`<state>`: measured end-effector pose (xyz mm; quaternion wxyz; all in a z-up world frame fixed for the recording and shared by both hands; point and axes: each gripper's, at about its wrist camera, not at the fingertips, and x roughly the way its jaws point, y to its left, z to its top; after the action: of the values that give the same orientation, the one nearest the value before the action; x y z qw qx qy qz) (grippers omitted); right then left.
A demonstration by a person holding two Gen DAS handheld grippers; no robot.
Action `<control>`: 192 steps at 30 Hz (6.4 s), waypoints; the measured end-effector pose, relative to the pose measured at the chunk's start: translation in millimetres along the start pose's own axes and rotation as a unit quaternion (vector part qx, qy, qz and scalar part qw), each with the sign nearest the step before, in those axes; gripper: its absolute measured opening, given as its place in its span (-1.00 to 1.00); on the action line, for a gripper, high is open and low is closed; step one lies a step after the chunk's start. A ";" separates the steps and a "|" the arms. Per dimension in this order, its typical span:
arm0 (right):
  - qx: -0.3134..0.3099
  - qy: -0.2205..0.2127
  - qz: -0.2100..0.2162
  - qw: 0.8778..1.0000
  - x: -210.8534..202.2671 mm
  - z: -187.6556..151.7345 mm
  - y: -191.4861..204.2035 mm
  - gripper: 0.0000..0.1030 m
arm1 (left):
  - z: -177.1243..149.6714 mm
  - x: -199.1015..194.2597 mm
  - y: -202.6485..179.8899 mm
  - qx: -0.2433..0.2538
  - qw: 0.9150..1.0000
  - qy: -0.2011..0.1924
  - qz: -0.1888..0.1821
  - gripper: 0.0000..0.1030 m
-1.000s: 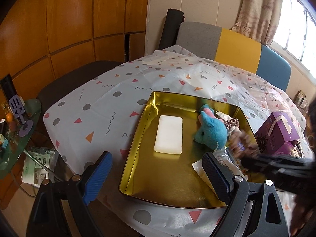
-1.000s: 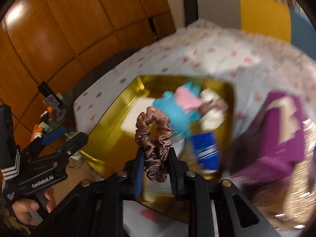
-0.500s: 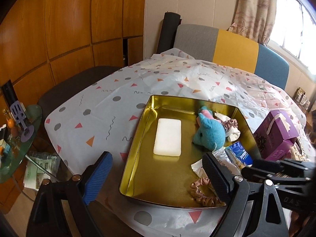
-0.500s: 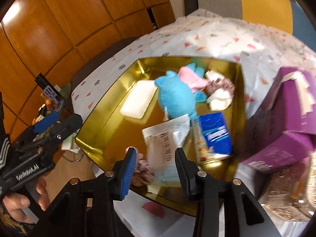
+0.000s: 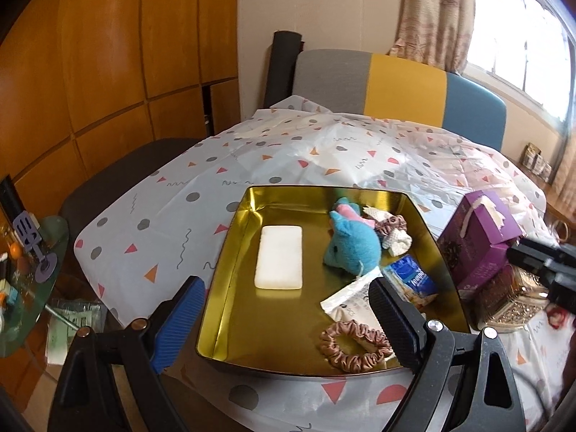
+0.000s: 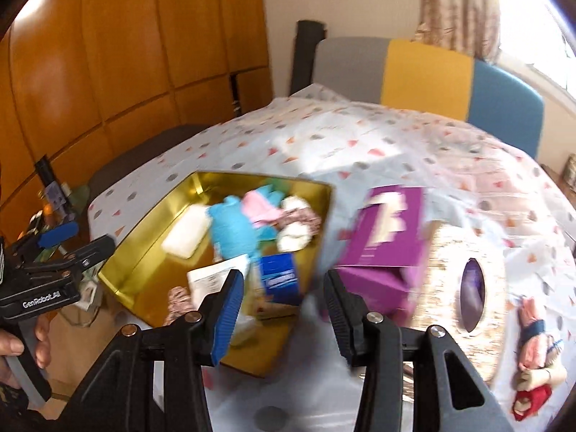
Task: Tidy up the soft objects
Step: 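Move the right gripper back toward the socks and red cloth, then grasp the beige mesh cloth with the left gripper, then carry the mesh cloth toward the tray with left while right grasps the red fuzzy sock, then open the left gripper to drop the mesh cloth into the tray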
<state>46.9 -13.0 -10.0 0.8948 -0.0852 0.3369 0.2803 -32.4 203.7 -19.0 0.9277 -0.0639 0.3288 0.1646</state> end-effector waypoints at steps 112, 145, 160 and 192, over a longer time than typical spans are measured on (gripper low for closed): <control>0.603 0.051 -0.107 0.789 -72.1 -189.7 -367.5 0.09 | -42.0 25.4 -453.2 0.316 0.892 0.145 -0.288 -0.53; 0.322 0.208 -0.216 0.898 -5.8 -138.4 -302.3 0.10 | 146.9 104.0 -142.1 0.019 0.989 0.088 -0.119 -0.52; 0.290 0.214 -0.223 0.906 1.8 -134.8 -295.9 -0.02 | 21.2 82.1 51.3 -0.118 0.983 0.136 -0.047 -0.52; 0.237 0.206 -0.238 0.919 4.1 -129.5 -277.4 -0.38 | -3.3 26.2 1.0 -0.022 0.999 0.038 0.006 0.59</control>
<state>132.7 -285.2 -121.1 0.8398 -0.0045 0.5403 -0.0529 -15.5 210.8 -38.1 0.9120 -0.0886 0.3604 0.1749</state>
